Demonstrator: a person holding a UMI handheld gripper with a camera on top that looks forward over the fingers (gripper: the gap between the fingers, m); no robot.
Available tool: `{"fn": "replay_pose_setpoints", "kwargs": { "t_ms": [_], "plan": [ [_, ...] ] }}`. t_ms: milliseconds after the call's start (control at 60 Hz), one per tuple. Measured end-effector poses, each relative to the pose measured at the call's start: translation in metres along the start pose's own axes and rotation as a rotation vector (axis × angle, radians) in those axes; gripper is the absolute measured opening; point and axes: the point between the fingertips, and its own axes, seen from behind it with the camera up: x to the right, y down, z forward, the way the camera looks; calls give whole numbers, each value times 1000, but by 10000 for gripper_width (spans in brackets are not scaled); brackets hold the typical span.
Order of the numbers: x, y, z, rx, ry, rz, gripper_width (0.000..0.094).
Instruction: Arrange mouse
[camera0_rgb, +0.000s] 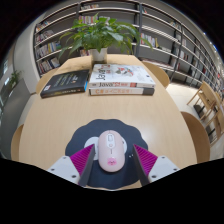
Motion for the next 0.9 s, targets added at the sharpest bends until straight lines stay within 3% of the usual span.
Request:
{"fn": "replay_pose_setpoints", "kwargs": {
  "t_ms": [33, 333, 583, 900],
  "plan": [
    [3, -7, -10, 21, 14, -5, 806],
    [-10, -35, -166, 182, -18, -28, 805],
    [-23, 10, -271, 237, -62, -27, 801],
    [-3, 65, -342, 286, -58, -48, 801]
  ]
}}
